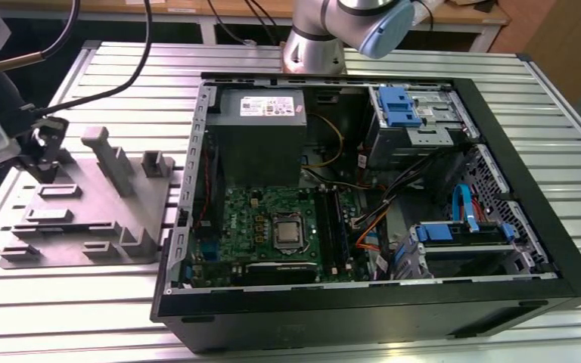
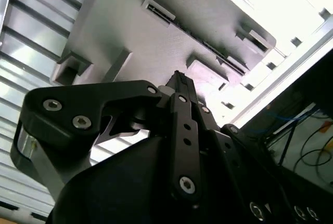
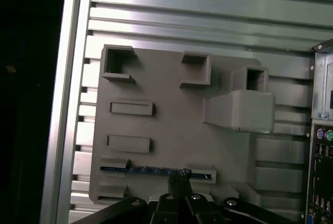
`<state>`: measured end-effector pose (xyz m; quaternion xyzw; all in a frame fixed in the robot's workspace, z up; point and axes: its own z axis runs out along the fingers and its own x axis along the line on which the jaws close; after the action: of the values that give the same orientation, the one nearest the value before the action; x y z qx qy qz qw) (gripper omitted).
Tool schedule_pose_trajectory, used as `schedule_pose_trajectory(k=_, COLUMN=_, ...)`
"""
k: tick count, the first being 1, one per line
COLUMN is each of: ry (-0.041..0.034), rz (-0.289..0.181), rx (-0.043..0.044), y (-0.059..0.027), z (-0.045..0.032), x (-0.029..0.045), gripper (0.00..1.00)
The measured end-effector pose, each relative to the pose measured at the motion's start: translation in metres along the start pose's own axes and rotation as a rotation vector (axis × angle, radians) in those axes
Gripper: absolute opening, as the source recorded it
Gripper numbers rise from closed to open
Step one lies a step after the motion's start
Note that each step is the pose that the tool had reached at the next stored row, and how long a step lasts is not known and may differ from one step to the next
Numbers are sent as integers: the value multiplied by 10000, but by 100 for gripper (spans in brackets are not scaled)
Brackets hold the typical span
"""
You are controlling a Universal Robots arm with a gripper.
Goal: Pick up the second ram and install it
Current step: 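Pick up the second ram and move it above second insertion slot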
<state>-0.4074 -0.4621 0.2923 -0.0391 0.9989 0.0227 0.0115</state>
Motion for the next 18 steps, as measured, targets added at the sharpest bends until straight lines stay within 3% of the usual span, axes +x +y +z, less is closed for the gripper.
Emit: schedule_pose_trajectory(k=18, ry=145, rz=-3278, rx=-81, y=-4, z=89, x=2, gripper=10)
